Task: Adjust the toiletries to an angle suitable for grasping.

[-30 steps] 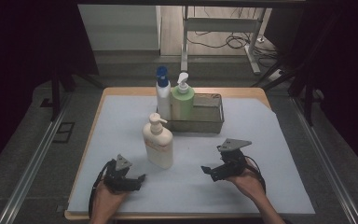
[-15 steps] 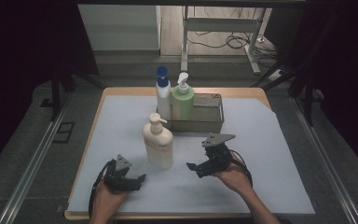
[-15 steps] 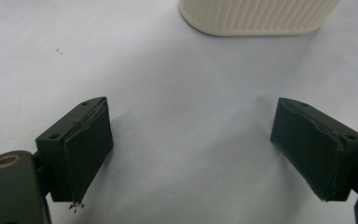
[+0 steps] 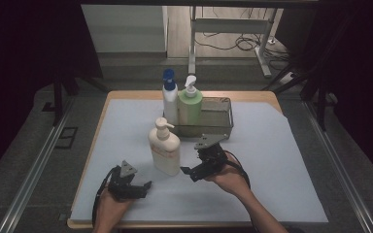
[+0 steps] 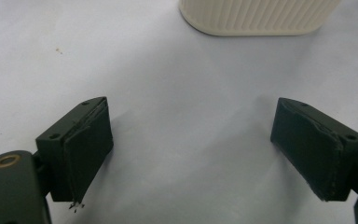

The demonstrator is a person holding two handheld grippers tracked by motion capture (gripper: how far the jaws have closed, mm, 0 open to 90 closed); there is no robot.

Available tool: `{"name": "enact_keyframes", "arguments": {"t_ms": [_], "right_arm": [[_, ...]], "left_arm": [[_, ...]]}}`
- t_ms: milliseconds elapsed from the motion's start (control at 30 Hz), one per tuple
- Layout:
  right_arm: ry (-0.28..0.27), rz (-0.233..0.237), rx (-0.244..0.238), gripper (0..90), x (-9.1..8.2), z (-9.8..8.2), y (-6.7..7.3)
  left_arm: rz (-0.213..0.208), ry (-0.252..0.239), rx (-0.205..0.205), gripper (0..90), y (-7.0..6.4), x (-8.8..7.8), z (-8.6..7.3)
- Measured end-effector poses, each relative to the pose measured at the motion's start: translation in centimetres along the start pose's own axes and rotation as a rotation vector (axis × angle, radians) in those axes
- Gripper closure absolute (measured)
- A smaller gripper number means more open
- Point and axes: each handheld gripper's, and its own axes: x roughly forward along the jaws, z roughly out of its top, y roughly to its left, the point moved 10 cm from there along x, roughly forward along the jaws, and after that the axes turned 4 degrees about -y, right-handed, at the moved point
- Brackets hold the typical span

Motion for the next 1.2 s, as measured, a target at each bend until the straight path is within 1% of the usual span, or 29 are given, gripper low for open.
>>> {"name": "enact_keyframes", "arguments": {"t_ms": [100, 200, 333, 600, 700, 833, 933, 1033, 1100, 1200], "right_arm": [[-0.003, 0.007, -0.009, 3.2, 0.4, 0.7, 0.4], [0.006, 0.011, -0.022, 4.6, 0.8, 1.2, 0.7], [0.005, 0.02, -0.013, 6.8, 1.5, 1.8, 1.0], [-0.008, 0.008, -0.019, 13.0, 2.7, 3.1, 1.3], [-0.015, -0.001, -0.021, 13.6, 3.1, 3.5, 1.3], [-0.006, -0.002, -0.024, 15.7, 3.7, 3.8, 1.6], [0.002, -0.006, -0.024, 19.9, 4.3, 4.0, 1.7], [0.003, 0.002, -0.02, 23.2, 4.8, 4.4, 2.0], [0.0, -0.004, -0.026, 24.6, 5.0, 4.6, 2.1], [0.001, -0.018, -0.023, 26.3, 5.3, 4.9, 2.1]], "left_arm": [[0.0, 0.0, 0.0, 12.3, 0.0, 0.0, 0.0], [-0.001, 0.0, -0.001, 12.3, 0.0, 0.0, 0.0], [-0.002, 0.001, -0.001, 12.4, 0.0, 0.0, 0.0], [-0.002, 0.0, -0.001, 12.4, 0.0, 0.0, 0.0], [-0.002, 0.001, -0.001, 12.4, 0.0, 0.0, 0.0], [-0.002, 0.0, -0.001, 12.4, 0.0, 0.0, 0.0], [-0.001, 0.0, -0.001, 12.4, 0.0, 0.0, 0.0], [-0.001, 0.0, 0.0, 12.4, 0.0, 0.0, 0.0], [0.0, 0.0, -0.001, 12.4, 0.0, 0.0, 0.0], [0.0, 0.0, 0.0, 12.4, 0.0, 0.0, 0.0]]}}
